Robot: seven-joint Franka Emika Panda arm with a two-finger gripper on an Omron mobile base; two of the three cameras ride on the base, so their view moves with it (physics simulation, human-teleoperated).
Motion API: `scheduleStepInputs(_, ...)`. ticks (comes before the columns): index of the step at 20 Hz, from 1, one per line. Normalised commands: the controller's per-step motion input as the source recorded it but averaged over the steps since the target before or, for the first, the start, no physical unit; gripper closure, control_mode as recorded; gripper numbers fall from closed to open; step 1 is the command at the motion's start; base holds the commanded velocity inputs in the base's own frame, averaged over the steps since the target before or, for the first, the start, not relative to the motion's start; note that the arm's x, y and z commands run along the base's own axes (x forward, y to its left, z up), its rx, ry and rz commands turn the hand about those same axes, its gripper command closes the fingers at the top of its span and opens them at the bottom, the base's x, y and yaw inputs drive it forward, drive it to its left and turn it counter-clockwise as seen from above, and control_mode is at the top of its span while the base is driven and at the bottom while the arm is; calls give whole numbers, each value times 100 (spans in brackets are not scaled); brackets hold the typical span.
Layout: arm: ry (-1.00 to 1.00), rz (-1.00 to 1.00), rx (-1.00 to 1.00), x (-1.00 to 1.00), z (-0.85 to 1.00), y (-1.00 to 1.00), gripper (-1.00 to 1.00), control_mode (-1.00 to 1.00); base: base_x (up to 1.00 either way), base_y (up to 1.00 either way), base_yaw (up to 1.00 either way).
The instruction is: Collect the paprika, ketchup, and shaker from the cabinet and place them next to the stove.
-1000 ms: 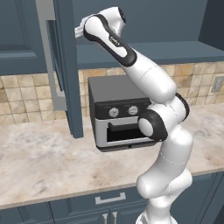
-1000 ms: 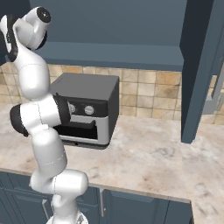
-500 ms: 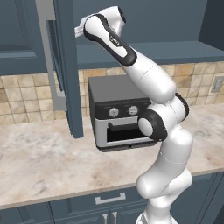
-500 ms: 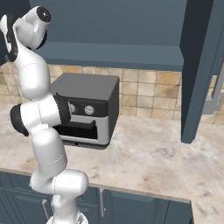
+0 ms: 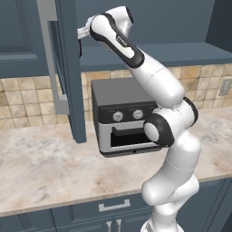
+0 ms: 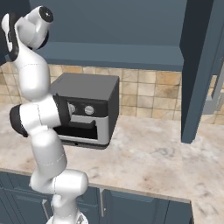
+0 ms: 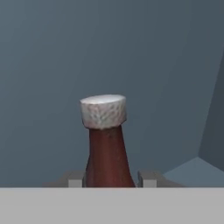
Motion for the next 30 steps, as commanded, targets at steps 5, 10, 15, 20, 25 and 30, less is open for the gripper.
scheduleStepInputs(5,-6,0,13,-15,-10,-37,100,-100,0,0,0)
scheduleStepInputs(10,-9,3,14,-31,0,-44,100,-100,0,0,0)
scheduleStepInputs(15,-6,5,9,-44,0,-41,100,-100,0,0,0)
scheduleStepInputs(20,-6,4,3,-66,0,-29,100,-100,0,0,0)
scheduleStepInputs(25,-5,0,0,-87,30,-16,100,-100,0,0,0)
scheduleStepInputs(30,0,-2,0,-82,37,-12,100,-100,0,0,0)
